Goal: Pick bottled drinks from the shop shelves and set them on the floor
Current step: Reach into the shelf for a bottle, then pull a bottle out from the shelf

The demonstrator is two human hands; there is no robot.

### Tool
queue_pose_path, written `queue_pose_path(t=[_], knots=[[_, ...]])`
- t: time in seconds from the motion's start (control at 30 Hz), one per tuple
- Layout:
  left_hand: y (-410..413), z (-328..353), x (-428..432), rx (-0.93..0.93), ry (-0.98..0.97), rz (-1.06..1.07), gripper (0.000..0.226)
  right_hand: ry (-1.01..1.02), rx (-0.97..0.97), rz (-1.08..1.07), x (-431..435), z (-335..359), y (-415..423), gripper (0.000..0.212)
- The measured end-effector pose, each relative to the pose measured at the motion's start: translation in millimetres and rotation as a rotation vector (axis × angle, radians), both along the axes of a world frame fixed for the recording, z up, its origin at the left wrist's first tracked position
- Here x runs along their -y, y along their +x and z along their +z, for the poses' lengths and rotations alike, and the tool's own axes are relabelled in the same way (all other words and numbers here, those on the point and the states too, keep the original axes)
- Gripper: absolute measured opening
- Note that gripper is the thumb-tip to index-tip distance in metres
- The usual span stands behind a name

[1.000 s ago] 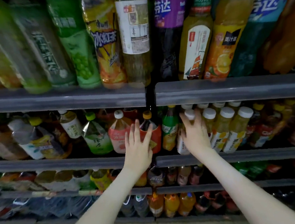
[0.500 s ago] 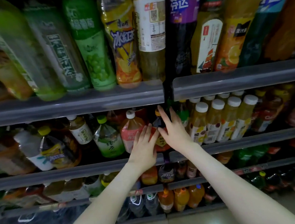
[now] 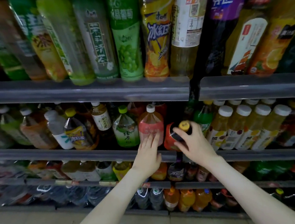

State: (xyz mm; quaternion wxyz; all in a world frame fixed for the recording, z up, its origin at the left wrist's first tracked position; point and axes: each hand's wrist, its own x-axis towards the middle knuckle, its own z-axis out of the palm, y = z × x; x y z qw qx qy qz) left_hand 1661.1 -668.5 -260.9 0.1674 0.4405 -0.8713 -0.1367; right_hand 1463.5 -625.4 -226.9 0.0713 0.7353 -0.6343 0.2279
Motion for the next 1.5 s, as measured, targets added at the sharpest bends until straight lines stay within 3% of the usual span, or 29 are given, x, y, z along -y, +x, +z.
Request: queue_pose_path(t=[0.1, 0.17, 0.3, 0.43, 0.5, 0.73, 0.9, 1.0, 1.17, 1.3, 1.4, 1.5], knots=[[-15.2, 3.3, 1.0, -0.131, 0.029, -0.054, 0.086, -0.058, -0.144, 0.151, -11.7, -11.0, 3.1, 0.042], [-24.4, 3.8, 3.2, -0.123, 0.046, -0.094, 0.094, -0.016, -0.108, 0.161, -14.1, -22.0, 7.9, 0.050], [-35.3, -1.8, 5.9, -0.160, 0.090, -0.089, 0.094, -0.089, -0.230, 0.268, -25.6, -19.3, 4.3, 0.043], [-38.6, -1.4, 9.0, -0.157, 0.058, -0.096, 0.097, -0.207, -0.198, 0.333, -29.3, -4.6, -2.2, 0.074], [-40.3, 4.2, 8.1, -0.172, 0.034, -0.088, 0.092, -0.212, -0.177, 0.351, -31.5, 4.3, -4.0, 0.078], [-32.1, 36.0, -12.5, -0.169, -0.055, -0.142, 0.083, -0.281, -0.125, 0.344, -42.6, 28.9, -13.6, 0.034], [-18.1, 38.5, -34.8, -0.160, -0.048, -0.130, 0.080, -0.078, 0.013, 0.310, -53.9, 43.7, -6.1, 0.048], [-15.4, 35.7, -41.2, -0.141, 0.051, -0.074, 0.082, -0.012, 0.079, 0.306, -55.4, 42.7, 3.6, 0.038], [-10.1, 48.7, -21.6, -0.061, 0.219, -0.109, 0.095, 0.126, 0.533, 0.148, -39.6, 40.1, 5.7, 0.020], [0.0, 59.7, 2.3, -0.026, 0.243, -0.101, 0.106, 0.096, 0.615, 0.075, -33.2, 39.9, 4.0, 0.019], [-1.3, 60.3, 20.3, -0.274, 0.184, 0.186, 0.083, 0.076, 0.566, 0.061, -35.3, 42.5, -0.7, 0.019], [-17.6, 63.9, 41.4, -0.294, 0.080, 0.323, 0.053, 0.031, 0.581, 0.027, -37.2, 46.5, -6.7, 0.019]])
